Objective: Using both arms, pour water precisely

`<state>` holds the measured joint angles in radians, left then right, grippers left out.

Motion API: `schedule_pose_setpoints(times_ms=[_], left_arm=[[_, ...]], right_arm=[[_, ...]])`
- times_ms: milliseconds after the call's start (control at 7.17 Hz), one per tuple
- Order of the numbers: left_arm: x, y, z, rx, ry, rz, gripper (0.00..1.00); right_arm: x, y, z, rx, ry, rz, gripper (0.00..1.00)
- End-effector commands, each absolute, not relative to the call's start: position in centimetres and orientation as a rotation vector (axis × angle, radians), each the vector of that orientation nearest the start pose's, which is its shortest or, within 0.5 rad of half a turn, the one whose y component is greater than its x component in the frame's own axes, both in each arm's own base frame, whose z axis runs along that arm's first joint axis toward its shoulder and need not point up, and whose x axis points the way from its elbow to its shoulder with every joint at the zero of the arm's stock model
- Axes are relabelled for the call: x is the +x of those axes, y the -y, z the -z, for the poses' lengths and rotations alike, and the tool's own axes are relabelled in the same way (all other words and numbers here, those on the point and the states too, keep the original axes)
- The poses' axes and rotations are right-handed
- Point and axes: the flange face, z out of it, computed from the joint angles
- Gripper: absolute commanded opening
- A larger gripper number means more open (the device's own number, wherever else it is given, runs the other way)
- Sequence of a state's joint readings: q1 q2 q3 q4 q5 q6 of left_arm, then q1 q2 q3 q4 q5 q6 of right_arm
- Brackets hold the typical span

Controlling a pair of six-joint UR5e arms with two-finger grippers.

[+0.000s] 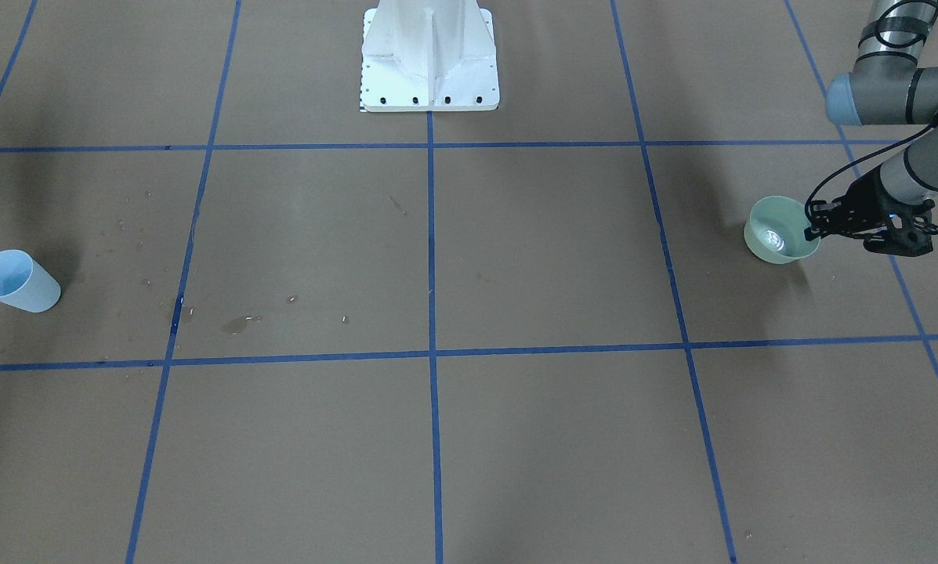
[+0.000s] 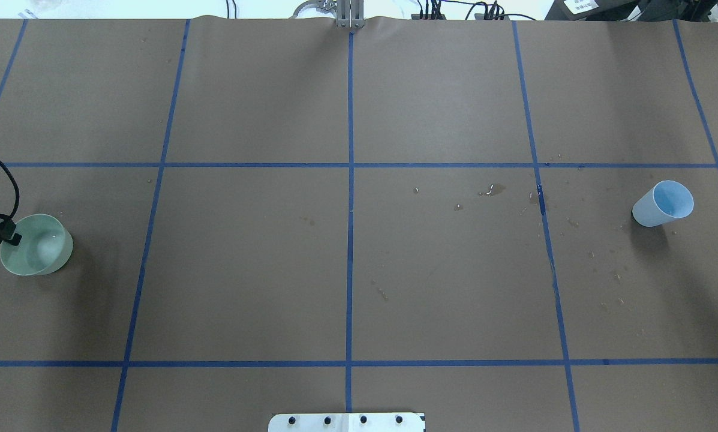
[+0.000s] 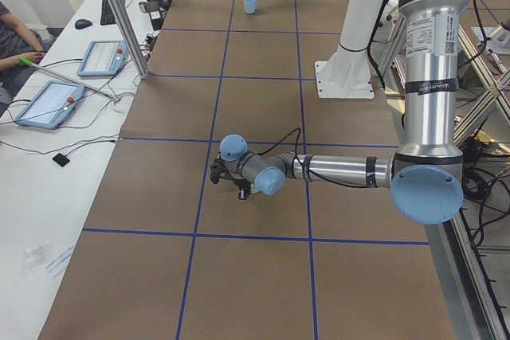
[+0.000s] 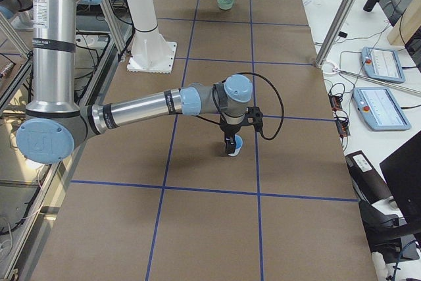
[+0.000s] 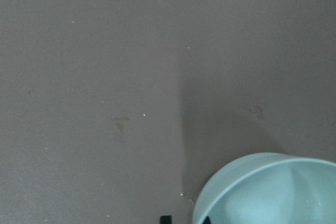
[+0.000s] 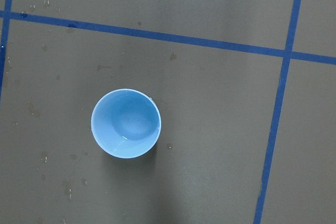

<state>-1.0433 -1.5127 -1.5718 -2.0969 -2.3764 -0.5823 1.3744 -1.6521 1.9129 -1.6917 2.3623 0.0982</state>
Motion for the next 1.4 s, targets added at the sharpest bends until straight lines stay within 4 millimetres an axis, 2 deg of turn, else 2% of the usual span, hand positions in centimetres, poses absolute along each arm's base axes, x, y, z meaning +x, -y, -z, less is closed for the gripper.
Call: schedule_pose_setpoints(times_ms=[0, 140, 279, 558, 698, 837, 977, 1116, 1256], left_arm=[[20.7, 46.8, -55.5, -0.059, -1.016, -0.074, 0.00], [22.2, 49.1, -51.2, -0.051, -1.051, -0.018, 0.00], [24.2, 50.6, -46.7, -0.054, -1.091, 0.026, 0.00], [31.4, 49.8, -38.0, -0.117, -1.159, 0.058, 0.00], [36.9, 48.3, -33.4, -0.157, -1.177, 0.080, 0.00], [43.6, 45.9, -29.9, -0.142, -1.140, 0.087, 0.00], [49.1, 44.8, -25.4, -0.114, -1.091, 0.080, 0.00], [52.9, 45.2, -20.7, -0.121, -1.068, 0.075, 0.00], [55.5, 44.5, -20.1, -0.142, -1.050, 0.064, 0.00]], right_arm=[[-2.7, 45.7, -53.9, 0.019, 0.802, 0.150, 0.99], [-2.7, 45.7, -53.9, 0.019, 0.802, 0.150, 0.99], [-2.7, 45.7, -53.8, 0.019, 0.802, 0.150, 0.99], [-2.7, 45.6, -53.1, 0.032, 0.807, 0.153, 0.99], [-2.7, 45.6, -53.1, 0.031, 0.806, 0.153, 0.99], [-2.8, 45.6, -53.4, 0.024, 0.805, 0.152, 0.99], [-2.8, 45.6, -53.3, 0.025, 0.806, 0.152, 0.99], [-2.9, 45.6, -53.6, 0.020, 0.805, 0.152, 0.99], [-2.9, 45.6, -53.5, 0.021, 0.805, 0.152, 0.99]])
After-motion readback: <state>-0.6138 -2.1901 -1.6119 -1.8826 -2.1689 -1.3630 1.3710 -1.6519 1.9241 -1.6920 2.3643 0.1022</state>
